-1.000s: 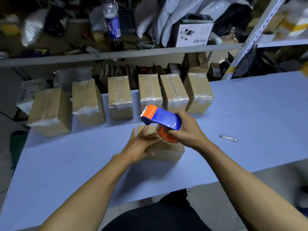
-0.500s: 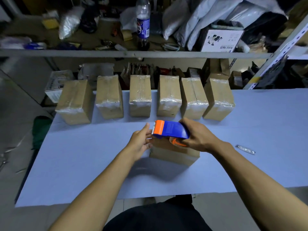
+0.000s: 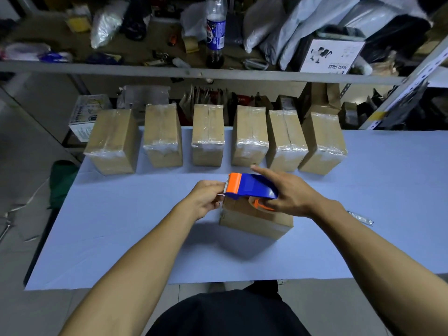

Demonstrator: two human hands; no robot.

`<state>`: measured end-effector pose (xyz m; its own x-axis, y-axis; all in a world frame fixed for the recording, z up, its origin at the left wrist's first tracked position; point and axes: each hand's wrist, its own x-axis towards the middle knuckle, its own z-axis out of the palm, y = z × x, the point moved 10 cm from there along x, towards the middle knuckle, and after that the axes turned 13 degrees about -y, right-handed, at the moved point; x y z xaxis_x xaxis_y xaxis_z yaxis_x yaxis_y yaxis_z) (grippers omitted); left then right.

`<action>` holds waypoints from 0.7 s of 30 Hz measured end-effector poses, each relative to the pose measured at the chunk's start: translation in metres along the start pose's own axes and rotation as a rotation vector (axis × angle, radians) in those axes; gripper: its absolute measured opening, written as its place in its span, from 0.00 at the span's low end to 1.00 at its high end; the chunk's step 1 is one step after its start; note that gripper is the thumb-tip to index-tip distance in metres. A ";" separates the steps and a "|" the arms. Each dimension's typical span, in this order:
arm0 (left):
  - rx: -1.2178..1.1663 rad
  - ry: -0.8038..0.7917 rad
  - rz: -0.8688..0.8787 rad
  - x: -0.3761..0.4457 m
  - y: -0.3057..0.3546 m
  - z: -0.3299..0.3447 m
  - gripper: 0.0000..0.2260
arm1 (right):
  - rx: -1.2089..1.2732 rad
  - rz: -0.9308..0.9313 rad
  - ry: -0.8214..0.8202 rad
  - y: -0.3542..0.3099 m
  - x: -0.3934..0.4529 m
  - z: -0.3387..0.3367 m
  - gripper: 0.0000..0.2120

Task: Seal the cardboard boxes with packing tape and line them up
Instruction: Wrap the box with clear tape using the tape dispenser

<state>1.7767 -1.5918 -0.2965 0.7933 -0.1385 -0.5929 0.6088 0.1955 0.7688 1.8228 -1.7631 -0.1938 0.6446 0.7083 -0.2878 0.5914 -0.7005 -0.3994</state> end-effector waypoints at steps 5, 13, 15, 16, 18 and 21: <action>0.195 0.103 0.052 0.005 0.012 -0.008 0.10 | -0.083 0.044 0.024 -0.002 0.003 0.001 0.36; -0.079 0.296 -0.043 0.010 -0.022 -0.043 0.07 | -0.082 0.038 0.008 0.016 -0.017 -0.009 0.31; -0.080 0.284 -0.045 0.010 -0.024 -0.048 0.07 | -0.071 0.058 0.010 0.026 -0.025 -0.011 0.30; -0.095 0.272 -0.047 0.012 -0.027 -0.046 0.08 | -0.070 0.062 0.006 0.027 -0.026 -0.010 0.30; -0.136 0.255 -0.055 0.016 -0.031 -0.042 0.09 | -0.076 0.062 -0.003 0.025 -0.024 -0.007 0.30; -0.182 0.240 -0.044 0.018 -0.036 -0.041 0.08 | -0.079 0.075 -0.001 0.026 -0.026 -0.006 0.31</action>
<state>1.7684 -1.5616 -0.3448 0.7284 0.0781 -0.6806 0.6134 0.3681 0.6987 1.8243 -1.8005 -0.1914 0.6880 0.6538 -0.3150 0.5781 -0.7561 -0.3066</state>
